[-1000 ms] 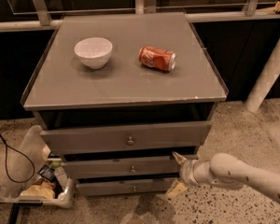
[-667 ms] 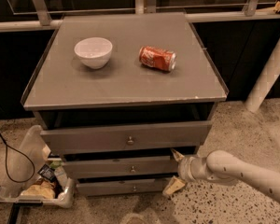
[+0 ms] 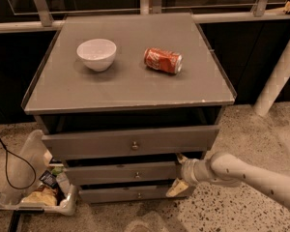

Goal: Open middle drawer

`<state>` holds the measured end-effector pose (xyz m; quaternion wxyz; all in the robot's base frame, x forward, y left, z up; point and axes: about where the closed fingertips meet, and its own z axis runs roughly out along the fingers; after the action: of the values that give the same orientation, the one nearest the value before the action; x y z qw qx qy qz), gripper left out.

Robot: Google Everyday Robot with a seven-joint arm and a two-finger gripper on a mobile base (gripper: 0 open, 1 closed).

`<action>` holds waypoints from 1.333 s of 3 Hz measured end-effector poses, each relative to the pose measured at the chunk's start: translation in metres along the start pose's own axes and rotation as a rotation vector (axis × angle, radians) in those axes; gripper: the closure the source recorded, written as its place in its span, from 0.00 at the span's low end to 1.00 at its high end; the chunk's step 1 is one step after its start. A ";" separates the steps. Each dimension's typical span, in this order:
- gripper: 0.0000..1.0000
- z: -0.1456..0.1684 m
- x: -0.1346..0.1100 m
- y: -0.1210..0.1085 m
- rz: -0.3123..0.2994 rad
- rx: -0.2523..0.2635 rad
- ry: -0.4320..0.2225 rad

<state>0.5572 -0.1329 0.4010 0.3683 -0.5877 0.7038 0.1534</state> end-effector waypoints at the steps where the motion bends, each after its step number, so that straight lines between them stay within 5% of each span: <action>1: 0.19 0.000 0.000 0.000 0.000 0.000 0.000; 4: 0.88 -0.005 -0.004 -0.005 0.000 0.000 0.000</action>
Offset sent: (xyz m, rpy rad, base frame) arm 0.0001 0.0000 0.0000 0.0001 -0.0001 0.0000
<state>0.5608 -0.1345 0.4086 0.3684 -0.5877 0.7038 0.1534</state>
